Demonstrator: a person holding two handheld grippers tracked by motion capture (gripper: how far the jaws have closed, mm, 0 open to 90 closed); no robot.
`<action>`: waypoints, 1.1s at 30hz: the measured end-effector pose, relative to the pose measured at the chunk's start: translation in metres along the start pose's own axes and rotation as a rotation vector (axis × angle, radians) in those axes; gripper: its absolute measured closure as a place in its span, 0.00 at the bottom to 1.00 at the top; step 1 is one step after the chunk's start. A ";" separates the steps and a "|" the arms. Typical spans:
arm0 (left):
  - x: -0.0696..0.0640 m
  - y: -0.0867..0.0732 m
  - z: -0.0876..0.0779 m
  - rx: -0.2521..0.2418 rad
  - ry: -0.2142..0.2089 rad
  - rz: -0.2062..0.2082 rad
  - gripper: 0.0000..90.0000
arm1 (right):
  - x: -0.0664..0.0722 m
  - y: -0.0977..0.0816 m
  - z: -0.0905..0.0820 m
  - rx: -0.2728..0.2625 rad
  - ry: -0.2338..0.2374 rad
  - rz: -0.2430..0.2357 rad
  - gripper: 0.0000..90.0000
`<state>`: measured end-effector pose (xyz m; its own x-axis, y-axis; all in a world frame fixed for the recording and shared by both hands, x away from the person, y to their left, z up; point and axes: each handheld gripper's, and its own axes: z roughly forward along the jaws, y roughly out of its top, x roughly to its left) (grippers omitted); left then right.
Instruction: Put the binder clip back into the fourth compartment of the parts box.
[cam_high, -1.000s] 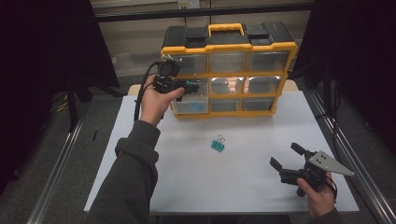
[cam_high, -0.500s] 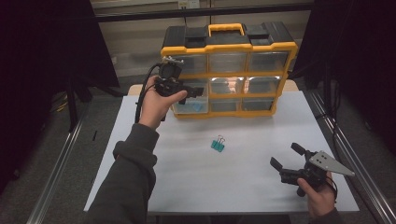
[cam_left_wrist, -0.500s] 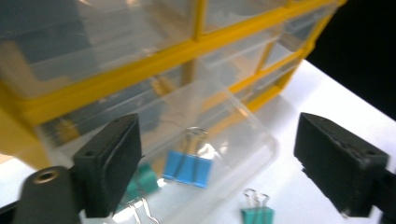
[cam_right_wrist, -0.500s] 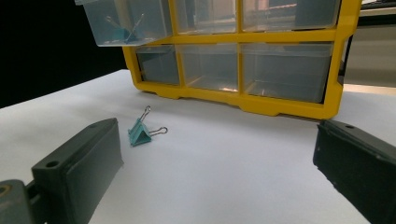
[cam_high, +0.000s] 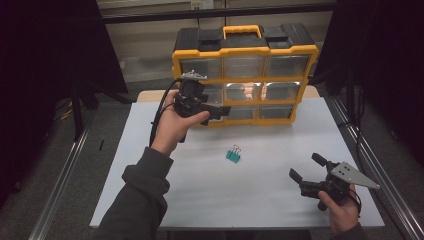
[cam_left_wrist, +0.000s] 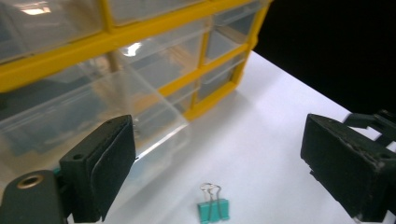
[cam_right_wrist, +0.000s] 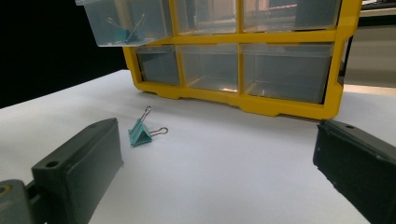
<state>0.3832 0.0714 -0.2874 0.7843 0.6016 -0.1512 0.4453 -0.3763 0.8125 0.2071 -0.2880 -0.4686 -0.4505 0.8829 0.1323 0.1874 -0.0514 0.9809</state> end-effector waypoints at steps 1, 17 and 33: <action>-0.002 -0.001 0.001 -0.011 -0.013 -0.002 0.11 | 0.000 0.000 0.000 -0.001 -0.003 0.003 0.01; -0.017 -0.032 0.022 0.014 -0.044 0.001 0.11 | 0.001 0.000 0.001 -0.002 -0.008 0.012 0.01; -0.022 -0.065 0.045 0.051 -0.050 -0.007 0.10 | 0.000 0.000 0.000 0.002 0.000 0.000 0.01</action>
<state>0.3561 0.0507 -0.3621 0.8010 0.5691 -0.1857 0.4713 -0.4081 0.7819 0.2073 -0.2876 -0.4687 -0.4506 0.8829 0.1320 0.1886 -0.0504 0.9808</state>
